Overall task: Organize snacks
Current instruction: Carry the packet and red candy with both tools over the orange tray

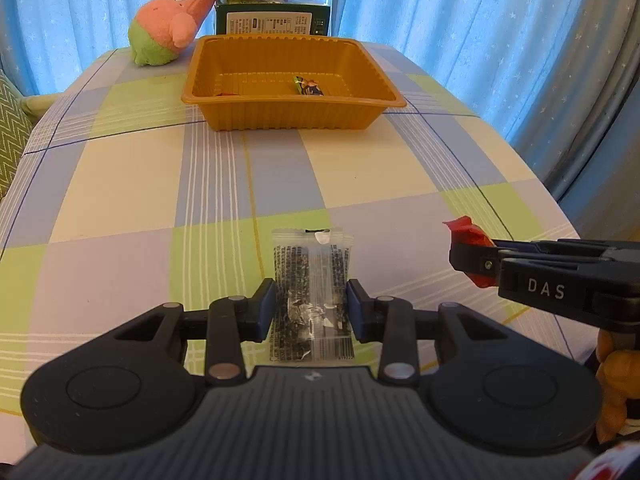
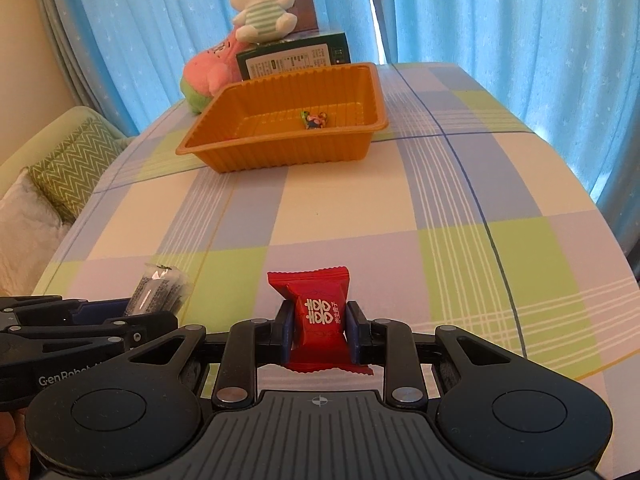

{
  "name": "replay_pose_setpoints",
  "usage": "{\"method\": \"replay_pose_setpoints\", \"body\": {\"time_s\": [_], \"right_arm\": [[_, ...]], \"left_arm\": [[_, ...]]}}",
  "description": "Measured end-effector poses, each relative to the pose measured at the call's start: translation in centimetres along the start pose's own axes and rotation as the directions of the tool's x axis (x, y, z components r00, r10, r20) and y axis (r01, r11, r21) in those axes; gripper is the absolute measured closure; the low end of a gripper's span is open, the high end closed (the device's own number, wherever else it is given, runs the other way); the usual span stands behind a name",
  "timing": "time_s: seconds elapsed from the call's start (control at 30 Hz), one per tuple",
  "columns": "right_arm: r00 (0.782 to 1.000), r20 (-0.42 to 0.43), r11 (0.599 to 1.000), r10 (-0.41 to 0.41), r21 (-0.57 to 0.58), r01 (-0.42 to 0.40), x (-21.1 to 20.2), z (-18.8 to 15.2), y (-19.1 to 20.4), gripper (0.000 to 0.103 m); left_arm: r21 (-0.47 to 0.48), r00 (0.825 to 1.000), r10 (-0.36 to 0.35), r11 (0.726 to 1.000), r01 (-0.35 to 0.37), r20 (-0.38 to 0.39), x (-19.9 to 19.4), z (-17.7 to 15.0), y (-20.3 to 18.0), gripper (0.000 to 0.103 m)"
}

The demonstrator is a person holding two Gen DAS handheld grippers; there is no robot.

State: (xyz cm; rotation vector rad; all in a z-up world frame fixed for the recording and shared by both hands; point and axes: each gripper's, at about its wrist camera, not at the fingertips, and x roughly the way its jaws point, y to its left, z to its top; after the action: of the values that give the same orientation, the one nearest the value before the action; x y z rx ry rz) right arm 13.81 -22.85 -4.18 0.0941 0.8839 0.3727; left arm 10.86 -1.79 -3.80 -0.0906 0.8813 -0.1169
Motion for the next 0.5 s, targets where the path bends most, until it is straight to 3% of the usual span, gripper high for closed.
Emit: {"method": "replay_pose_setpoints", "body": {"time_s": [0.5], "right_arm": [[1.000,0.018,0.999,0.004,-0.037,-0.004,-0.1,3.3,0.6,0.076]], "left_arm": [[0.000,0.999,-0.012,1.000,0.012,0.045,-0.9,3.3,1.1,0.069]]}}
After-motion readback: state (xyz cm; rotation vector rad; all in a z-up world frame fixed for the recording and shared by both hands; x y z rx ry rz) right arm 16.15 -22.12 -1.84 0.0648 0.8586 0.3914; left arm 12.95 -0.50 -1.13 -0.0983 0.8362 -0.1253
